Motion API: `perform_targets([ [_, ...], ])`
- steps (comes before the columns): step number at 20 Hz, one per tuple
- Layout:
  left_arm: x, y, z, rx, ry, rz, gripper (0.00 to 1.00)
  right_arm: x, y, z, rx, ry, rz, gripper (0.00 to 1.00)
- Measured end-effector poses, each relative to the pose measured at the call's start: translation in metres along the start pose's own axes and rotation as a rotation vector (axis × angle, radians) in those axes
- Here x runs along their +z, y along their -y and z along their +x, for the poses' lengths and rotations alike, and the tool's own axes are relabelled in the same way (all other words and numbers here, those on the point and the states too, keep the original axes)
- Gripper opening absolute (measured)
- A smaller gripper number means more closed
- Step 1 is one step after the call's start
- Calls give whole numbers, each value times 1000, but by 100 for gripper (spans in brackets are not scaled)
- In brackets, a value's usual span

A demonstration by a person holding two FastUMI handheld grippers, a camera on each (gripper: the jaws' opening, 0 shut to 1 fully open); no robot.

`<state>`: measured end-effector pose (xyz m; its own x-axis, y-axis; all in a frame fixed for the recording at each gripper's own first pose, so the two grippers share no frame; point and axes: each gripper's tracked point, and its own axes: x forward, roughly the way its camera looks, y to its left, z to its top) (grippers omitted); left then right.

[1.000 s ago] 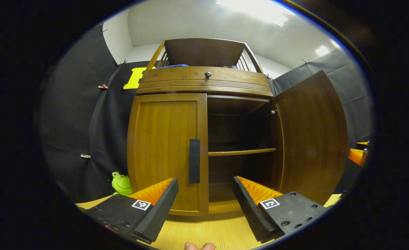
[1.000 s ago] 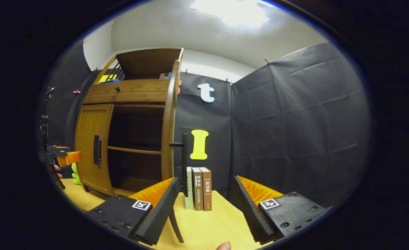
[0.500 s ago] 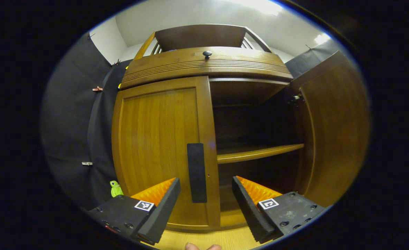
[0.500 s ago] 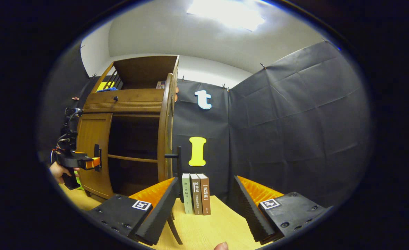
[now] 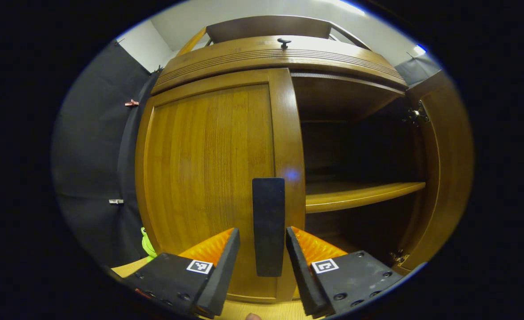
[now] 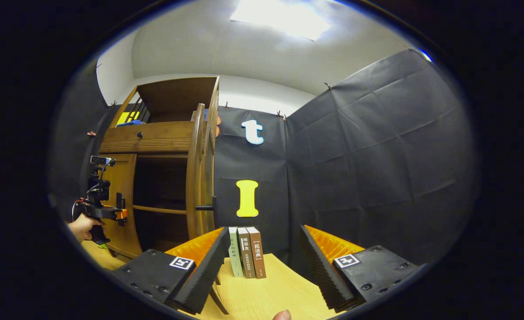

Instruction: Open the right door of the double-door shoe cabinet with the right hand, and open the left door with the left hand.

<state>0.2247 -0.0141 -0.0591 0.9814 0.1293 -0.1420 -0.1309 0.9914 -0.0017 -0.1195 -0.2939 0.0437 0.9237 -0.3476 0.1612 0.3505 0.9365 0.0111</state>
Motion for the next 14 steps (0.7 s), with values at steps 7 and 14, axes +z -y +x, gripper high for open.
perform_targets([
  [7, -4, 8, 1, -26, -28, 21, 34, -1, 0, 1, 0, -4, 5, 97],
  [14, 0, -10, -49, -62, -41, 41, 29, 3, -9, -1, 17, 6, -21, 97],
])
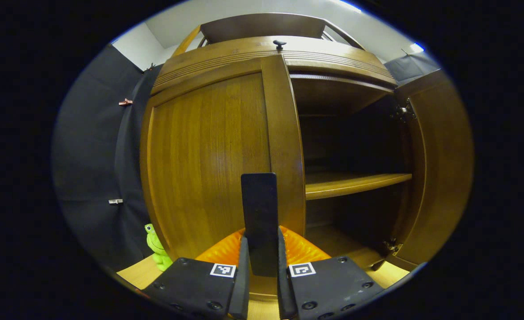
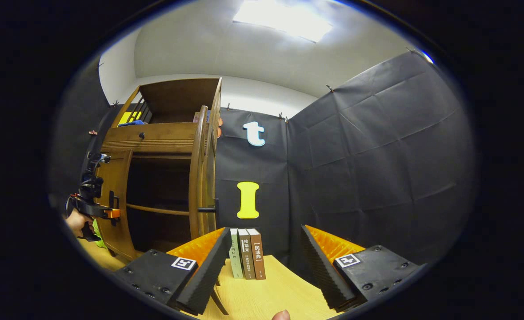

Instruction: Open the right door of the double-door shoe cabinet with the right hand, and open the left door with the left hand.

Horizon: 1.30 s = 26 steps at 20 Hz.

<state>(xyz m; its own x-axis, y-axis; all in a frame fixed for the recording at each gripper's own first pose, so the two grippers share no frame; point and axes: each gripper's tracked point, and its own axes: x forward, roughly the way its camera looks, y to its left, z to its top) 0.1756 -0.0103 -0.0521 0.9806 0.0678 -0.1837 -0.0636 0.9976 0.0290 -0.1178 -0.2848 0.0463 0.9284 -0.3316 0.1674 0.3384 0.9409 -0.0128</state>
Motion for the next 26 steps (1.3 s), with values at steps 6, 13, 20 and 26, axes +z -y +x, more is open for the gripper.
perform_targets([
  [6, -1, -26, -53, -37, 19, -3, 29, -4, -2, 0, 1, -11, -10, 97],
  [13, -5, -69, -103, -25, 28, -11, 28, -8, -16, -3, 21, -17, -31, 97],
  [20, -9, -107, -131, 23, 34, -5, 23, -14, -36, -6, 53, -23, -56, 97],
  [26, -12, -132, -145, 67, 40, -1, 20, -18, -46, -10, 76, -24, -82, 97],
])
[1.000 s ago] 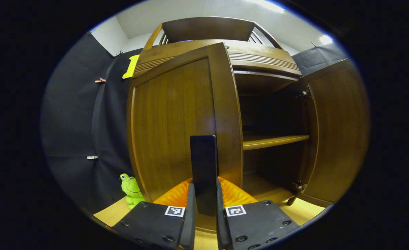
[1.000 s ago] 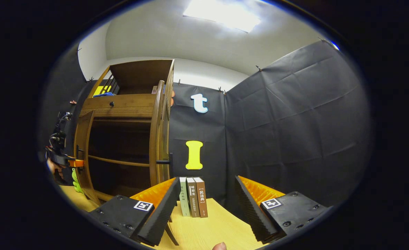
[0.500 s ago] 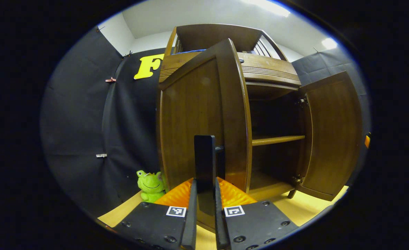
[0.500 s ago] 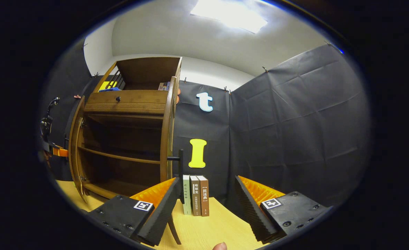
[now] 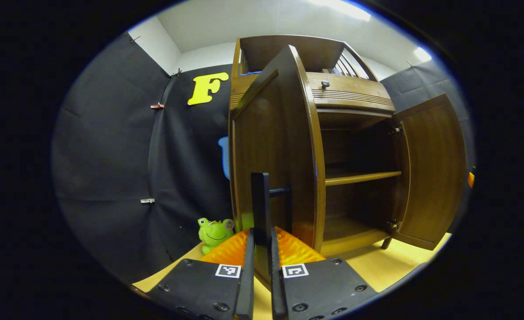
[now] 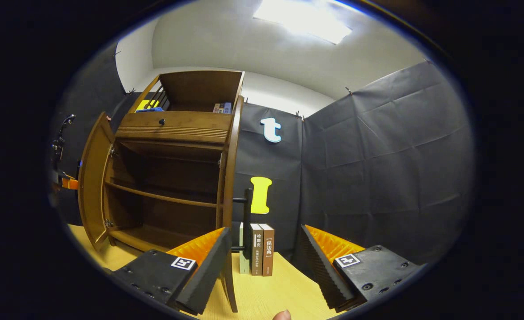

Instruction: Open the right door of the double-door shoe cabinet with the right hand, and open the left door with the left hand.

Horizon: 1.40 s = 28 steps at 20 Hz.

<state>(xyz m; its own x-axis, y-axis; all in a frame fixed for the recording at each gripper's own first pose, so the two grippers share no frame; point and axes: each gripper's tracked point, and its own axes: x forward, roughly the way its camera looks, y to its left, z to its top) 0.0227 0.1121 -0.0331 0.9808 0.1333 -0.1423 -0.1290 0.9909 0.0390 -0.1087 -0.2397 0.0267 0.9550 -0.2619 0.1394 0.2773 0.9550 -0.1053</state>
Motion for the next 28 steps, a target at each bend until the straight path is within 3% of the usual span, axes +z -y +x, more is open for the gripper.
perform_targets([
  [4, -4, -6, -11, -1, -2, 7, 18, -2, -8, 0, 14, -3, -14, 98],
  [11, -9, -50, -14, 91, -3, -17, 17, 0, -23, -6, 38, 8, -46, 97],
  [12, -9, -58, -15, 103, 1, -11, 12, -1, -26, -6, 42, 10, -53, 97],
  [14, -12, -73, -18, 121, 1, -19, 10, -4, -32, -8, 52, 8, -66, 97],
  [21, -21, -99, -29, 118, -6, -61, 10, -7, -45, -9, 72, 2, -85, 97],
  [26, -26, -98, -48, 144, -10, -22, 10, -9, -50, -8, 77, -2, -55, 97],
  [27, -24, -96, -52, 144, -3, -16, 4, -10, -52, -8, 78, -3, -51, 97],
  [28, -22, -91, -56, 141, 5, -15, 10, -11, -53, -8, 78, -3, -46, 97],
])
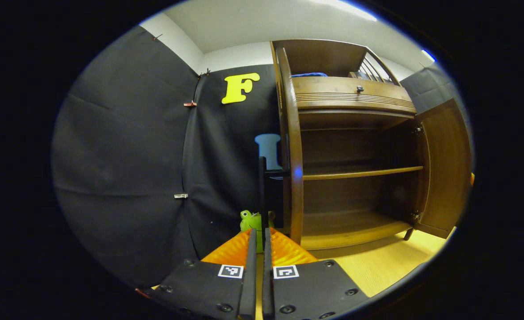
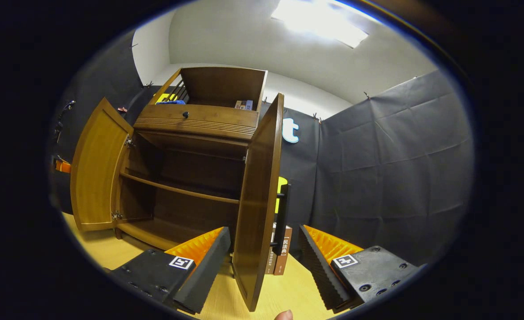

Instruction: Open the right door of the double-door shoe cabinet with the right hand, and open the left door with the left hand.

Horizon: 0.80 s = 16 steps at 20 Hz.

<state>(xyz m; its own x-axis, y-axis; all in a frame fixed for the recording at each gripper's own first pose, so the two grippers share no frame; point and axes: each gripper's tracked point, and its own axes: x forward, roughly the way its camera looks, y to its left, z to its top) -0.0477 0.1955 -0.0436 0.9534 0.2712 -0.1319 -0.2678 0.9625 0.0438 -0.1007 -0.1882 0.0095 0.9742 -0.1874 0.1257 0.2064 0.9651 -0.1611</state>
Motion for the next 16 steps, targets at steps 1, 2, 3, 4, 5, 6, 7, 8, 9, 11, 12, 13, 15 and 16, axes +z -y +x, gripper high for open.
perform_targets([
  [1, 3, 4, -5, -1, 11, 1, 10, 0, -1, 0, 1, -1, 5, 97],
  [2, 6, 7, -13, -2, 25, 4, 10, 1, -3, 0, 3, 0, 8, 97],
  [3, 10, 12, -19, -4, 43, 6, 11, 1, -5, -1, 7, 1, 10, 97],
  [4, 13, 19, -24, -15, 61, 7, 14, 1, -7, -1, 12, 1, 9, 98],
  [5, 16, 28, -28, -37, 71, 5, 16, 1, -9, -2, 15, 1, 7, 97],
  [6, 15, 36, -32, -59, 71, 2, 22, 0, -11, -2, 18, -1, 4, 97],
  [7, 14, 44, -37, -81, 67, -6, 28, -1, -14, -2, 23, -3, 4, 97],
  [8, 14, 50, -40, -96, 64, -10, 34, -1, -16, -4, 30, -5, 5, 97],
  [9, 15, 58, -44, -110, 66, -9, 41, -1, -18, -5, 35, -4, 9, 97],
  [11, 12, 72, -50, -137, 77, 2, 57, 1, -23, -6, 45, -2, 18, 97],
  [12, 12, 78, -52, -143, 85, 4, 64, 1, -27, -7, 51, -1, 21, 97],
  [13, 10, 83, -54, -147, 87, -3, 72, 0, -31, -9, 59, 1, 25, 97],
  [15, 3, 97, -59, -167, 90, -29, 84, 1, -39, -13, 77, 5, 35, 97],
  [16, 0, 102, -61, -175, 92, -40, 89, 2, -42, -13, 85, 6, 40, 98],
])
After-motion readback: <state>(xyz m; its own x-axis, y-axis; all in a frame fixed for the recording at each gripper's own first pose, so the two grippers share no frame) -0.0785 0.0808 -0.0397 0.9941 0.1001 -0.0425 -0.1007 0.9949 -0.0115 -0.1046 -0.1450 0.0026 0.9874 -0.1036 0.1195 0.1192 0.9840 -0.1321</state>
